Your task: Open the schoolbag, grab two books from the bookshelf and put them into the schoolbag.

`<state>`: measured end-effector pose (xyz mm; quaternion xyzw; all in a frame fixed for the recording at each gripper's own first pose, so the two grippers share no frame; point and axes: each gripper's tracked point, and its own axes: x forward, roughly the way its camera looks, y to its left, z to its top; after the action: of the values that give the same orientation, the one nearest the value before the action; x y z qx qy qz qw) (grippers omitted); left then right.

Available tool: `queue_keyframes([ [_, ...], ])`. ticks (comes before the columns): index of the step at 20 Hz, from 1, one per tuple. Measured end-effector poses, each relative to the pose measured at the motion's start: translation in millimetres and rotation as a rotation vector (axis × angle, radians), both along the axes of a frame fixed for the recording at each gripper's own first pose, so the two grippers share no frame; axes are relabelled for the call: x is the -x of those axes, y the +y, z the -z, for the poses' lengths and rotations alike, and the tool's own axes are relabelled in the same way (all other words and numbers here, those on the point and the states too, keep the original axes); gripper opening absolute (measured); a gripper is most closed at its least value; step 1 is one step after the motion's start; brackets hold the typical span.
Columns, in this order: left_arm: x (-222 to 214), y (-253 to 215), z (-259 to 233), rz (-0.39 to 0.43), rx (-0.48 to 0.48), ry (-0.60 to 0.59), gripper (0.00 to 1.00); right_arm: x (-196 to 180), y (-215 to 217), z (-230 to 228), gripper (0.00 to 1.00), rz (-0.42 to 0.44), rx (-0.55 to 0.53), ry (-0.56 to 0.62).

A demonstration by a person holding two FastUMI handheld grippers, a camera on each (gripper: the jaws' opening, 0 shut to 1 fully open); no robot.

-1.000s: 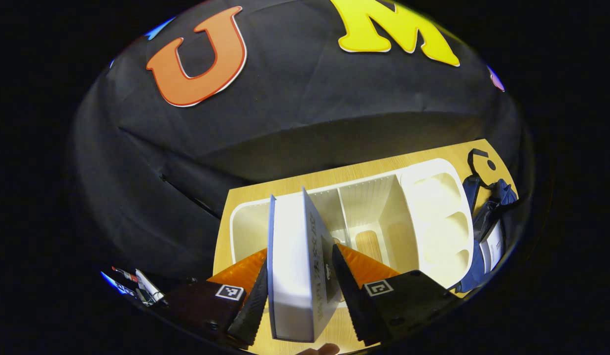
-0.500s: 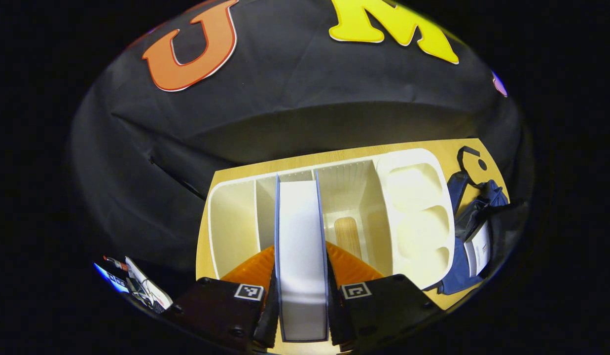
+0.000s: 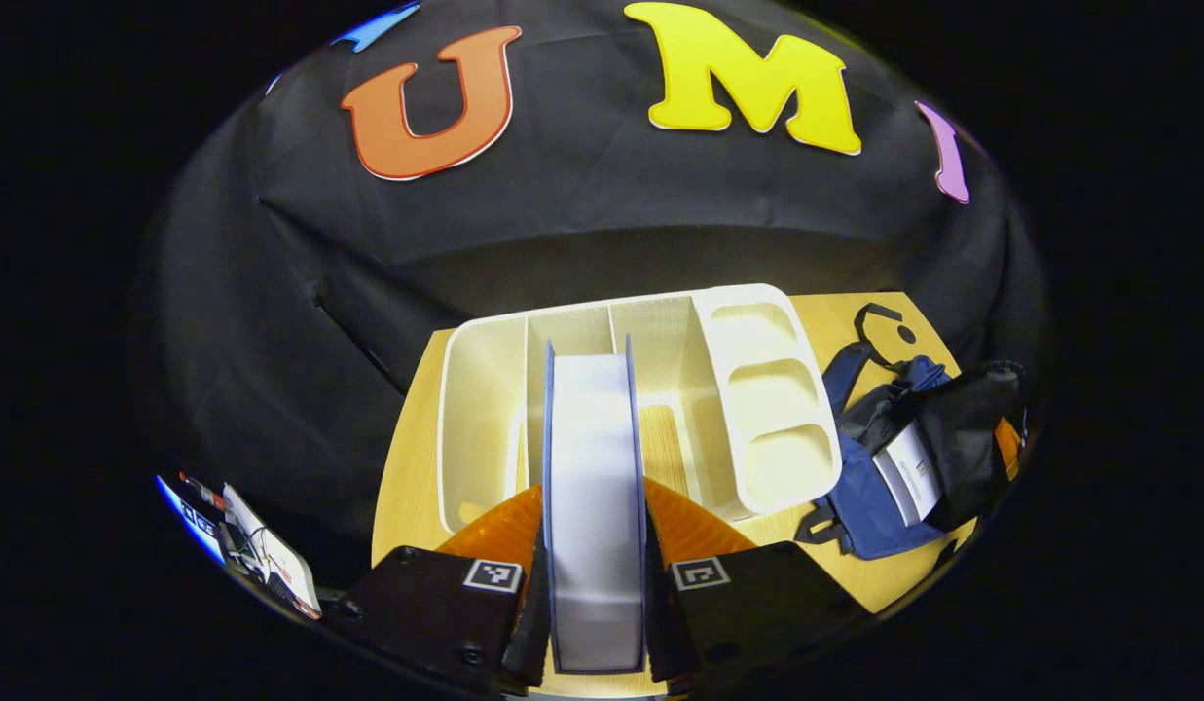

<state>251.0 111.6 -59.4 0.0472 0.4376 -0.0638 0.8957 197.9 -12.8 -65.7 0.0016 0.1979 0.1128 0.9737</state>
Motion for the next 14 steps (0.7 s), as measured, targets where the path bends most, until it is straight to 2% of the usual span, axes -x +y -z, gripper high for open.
queue_keyframes([
  [6,61,7,-8,0.008,0.057,-0.074,0.42,1,8,5,0.10,0.025,0.021,0.026],
  [8,80,11,-10,0.002,0.083,-0.090,0.46,1,13,4,0.10,0.029,0.046,0.024],
  [9,88,12,-11,-0.005,0.101,-0.098,0.42,2,16,4,0.10,0.029,0.056,0.023],
  [12,109,19,-12,-0.046,0.166,-0.118,0.41,1,21,7,0.10,0.036,0.074,0.034],
  [13,118,20,-12,-0.073,0.203,-0.120,0.45,2,24,8,0.10,0.036,0.075,0.039],
  [14,128,13,-11,-0.082,0.253,-0.122,0.41,2,25,9,0.10,0.036,0.075,0.042],
])
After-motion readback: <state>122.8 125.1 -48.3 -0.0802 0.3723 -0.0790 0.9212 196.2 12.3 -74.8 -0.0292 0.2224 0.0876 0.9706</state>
